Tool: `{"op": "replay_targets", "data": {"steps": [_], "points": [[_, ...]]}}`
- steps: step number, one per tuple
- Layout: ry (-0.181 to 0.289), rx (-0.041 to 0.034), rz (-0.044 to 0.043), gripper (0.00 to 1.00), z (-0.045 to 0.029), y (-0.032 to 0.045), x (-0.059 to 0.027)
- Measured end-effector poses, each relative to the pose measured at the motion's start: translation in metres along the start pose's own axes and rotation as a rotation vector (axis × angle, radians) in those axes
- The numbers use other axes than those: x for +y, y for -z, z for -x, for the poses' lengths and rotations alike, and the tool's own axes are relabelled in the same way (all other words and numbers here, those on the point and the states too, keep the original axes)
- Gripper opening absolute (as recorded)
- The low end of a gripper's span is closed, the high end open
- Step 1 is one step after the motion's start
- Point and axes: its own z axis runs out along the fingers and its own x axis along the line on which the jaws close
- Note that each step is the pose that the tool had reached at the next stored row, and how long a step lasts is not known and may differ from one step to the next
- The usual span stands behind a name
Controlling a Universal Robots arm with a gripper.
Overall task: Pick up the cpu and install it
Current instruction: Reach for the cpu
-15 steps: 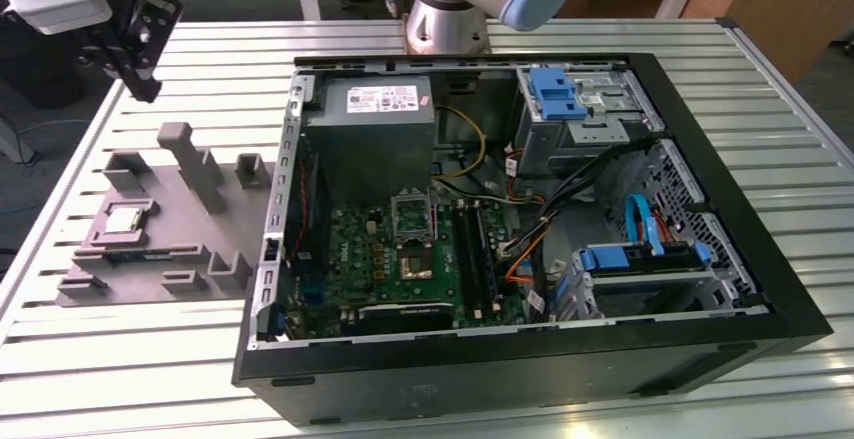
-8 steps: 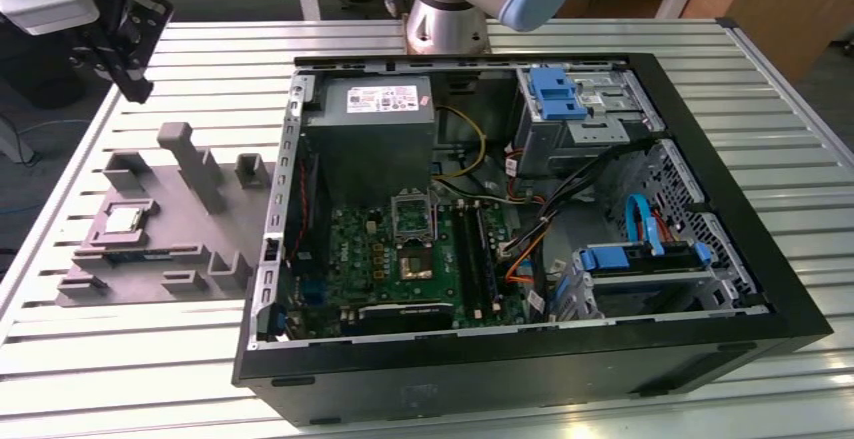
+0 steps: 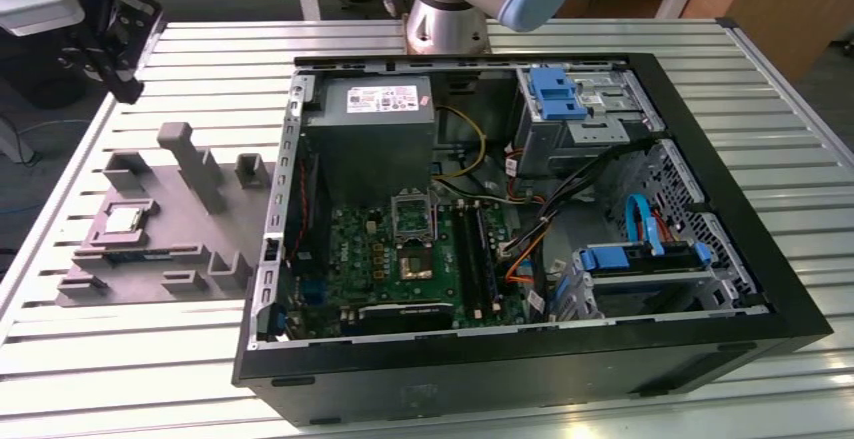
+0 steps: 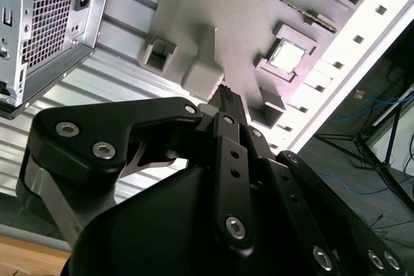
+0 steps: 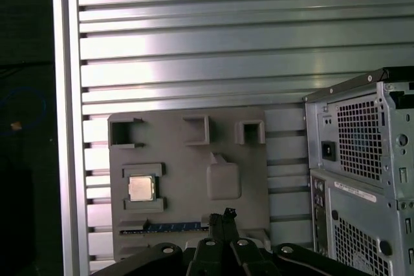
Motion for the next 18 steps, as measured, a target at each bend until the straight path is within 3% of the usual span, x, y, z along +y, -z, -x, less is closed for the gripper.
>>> {"op": "replay_targets", "data": {"steps": [18], "points": [[0.0,0.0009,-0.0001,0.11,-0.0197,-0.0012,-0.0015]]}}
